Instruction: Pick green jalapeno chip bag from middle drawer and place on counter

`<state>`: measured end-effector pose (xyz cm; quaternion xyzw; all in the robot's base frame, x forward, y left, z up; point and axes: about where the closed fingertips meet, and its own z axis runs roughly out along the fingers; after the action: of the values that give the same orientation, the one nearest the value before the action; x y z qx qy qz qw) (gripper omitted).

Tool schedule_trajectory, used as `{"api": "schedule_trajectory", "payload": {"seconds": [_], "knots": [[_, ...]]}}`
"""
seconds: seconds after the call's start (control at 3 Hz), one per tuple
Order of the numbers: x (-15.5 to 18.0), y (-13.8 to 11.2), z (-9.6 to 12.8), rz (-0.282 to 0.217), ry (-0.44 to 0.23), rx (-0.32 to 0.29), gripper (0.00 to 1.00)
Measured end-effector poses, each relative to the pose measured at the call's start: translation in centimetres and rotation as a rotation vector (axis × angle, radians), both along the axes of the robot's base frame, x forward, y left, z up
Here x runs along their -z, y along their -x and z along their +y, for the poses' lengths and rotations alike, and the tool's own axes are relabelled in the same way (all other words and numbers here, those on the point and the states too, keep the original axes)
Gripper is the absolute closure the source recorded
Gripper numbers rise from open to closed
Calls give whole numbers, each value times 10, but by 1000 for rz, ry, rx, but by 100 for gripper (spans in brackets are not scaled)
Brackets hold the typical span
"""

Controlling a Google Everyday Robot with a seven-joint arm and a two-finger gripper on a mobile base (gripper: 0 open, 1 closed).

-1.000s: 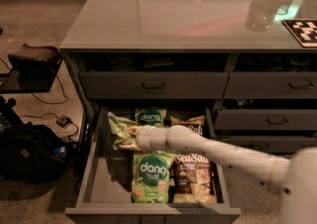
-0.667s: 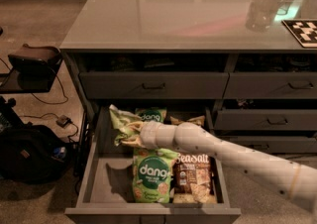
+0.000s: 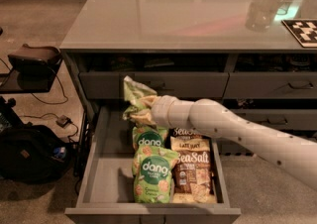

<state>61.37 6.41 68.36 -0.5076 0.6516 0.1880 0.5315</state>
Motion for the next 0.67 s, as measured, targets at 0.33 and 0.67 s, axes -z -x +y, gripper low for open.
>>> {"api": "schedule_trajectory", "payload": {"seconds": [0.33, 0.67], "knots": [[-45, 4, -20, 9, 8, 80, 100], [-72, 18, -44, 16, 1, 113, 100]]}}
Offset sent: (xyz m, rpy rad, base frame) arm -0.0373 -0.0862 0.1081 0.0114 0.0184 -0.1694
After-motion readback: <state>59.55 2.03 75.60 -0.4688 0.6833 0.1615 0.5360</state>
